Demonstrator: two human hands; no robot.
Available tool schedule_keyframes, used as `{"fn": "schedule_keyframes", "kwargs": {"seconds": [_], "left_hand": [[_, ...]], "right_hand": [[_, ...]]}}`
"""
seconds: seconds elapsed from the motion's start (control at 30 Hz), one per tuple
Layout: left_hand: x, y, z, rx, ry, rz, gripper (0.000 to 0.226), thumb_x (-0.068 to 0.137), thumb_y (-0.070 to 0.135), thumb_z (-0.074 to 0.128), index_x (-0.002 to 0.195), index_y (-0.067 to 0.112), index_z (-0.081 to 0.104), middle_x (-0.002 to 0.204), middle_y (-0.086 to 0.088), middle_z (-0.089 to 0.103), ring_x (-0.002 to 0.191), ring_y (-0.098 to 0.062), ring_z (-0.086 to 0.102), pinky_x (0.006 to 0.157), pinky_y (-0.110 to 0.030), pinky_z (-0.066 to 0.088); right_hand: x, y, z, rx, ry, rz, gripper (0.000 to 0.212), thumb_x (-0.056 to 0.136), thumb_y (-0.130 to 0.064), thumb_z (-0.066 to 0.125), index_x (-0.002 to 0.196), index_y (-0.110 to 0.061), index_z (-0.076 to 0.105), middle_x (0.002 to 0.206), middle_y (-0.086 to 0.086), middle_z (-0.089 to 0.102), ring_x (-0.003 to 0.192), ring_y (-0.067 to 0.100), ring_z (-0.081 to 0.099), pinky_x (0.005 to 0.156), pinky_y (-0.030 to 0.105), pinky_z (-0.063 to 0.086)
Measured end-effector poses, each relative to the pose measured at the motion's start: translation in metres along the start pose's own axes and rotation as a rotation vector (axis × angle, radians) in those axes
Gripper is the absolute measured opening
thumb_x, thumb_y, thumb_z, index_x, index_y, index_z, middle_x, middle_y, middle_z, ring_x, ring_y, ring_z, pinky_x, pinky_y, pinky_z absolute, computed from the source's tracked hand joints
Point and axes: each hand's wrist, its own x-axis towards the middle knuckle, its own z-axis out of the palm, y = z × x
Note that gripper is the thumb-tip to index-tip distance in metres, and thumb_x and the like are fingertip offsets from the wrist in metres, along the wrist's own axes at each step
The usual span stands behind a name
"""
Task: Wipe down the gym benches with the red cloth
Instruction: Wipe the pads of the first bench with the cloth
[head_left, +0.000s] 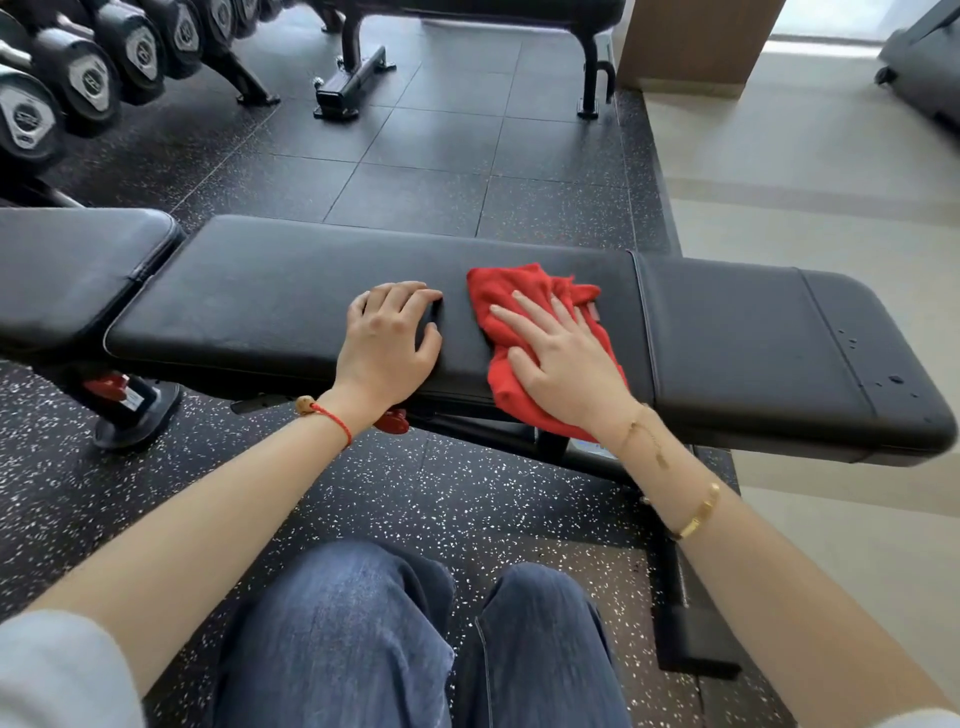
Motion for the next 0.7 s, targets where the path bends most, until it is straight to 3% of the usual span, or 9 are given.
{"fn": "schedule_keyframes", "kwargs": {"seconds": [0.27,0.5,0.6,0.7], "left_hand": [[0.0,0.002,-0.001,-0.011,0.001,-0.002,0.037,0.091,0.027,0.051,0.127,0.021,0.058,0.133,0.001,0.057,0.127,-0.022,0.048,0.112,-0.044,0.031],[0.0,0.002,0.0,0.0,0.0,-0.015,0.038,0.089,0.03,0.05,0.125,0.023,0.059,0.132,0.003,0.058,0.126,-0.021,0.049,0.11,-0.044,0.032],[0.0,0.001,-0.001,-0.009,-0.003,-0.009,0.04,0.089,0.031,0.049,0.126,0.023,0.059,0.133,0.003,0.058,0.127,-0.02,0.048,0.111,-0.044,0.032],[0.0,0.0,-0.001,-0.016,-0.006,-0.008,0.04,0.09,0.031,0.049,0.128,0.022,0.059,0.133,0.003,0.057,0.128,-0.02,0.047,0.112,-0.043,0.03]], "right_hand": [[0.067,0.044,-0.013,-0.021,-0.053,0.303,0.052,0.097,-0.037,0.038,0.148,-0.038,0.031,0.162,-0.005,0.015,0.149,0.034,0.007,0.121,0.049,0.0],[0.067,-0.009,0.004,0.006,-0.083,0.065,0.053,0.096,-0.032,0.04,0.148,-0.038,0.031,0.162,-0.006,0.016,0.15,0.031,0.006,0.122,0.048,-0.001],[0.029,0.0,-0.002,0.049,-0.06,-0.021,0.053,0.096,-0.027,0.043,0.147,-0.036,0.034,0.161,-0.007,0.02,0.15,0.029,0.008,0.122,0.045,0.001],[0.009,0.031,-0.011,0.026,-0.022,0.024,0.053,0.095,-0.023,0.045,0.146,-0.034,0.037,0.16,-0.006,0.023,0.15,0.026,0.008,0.122,0.046,0.003]]}}
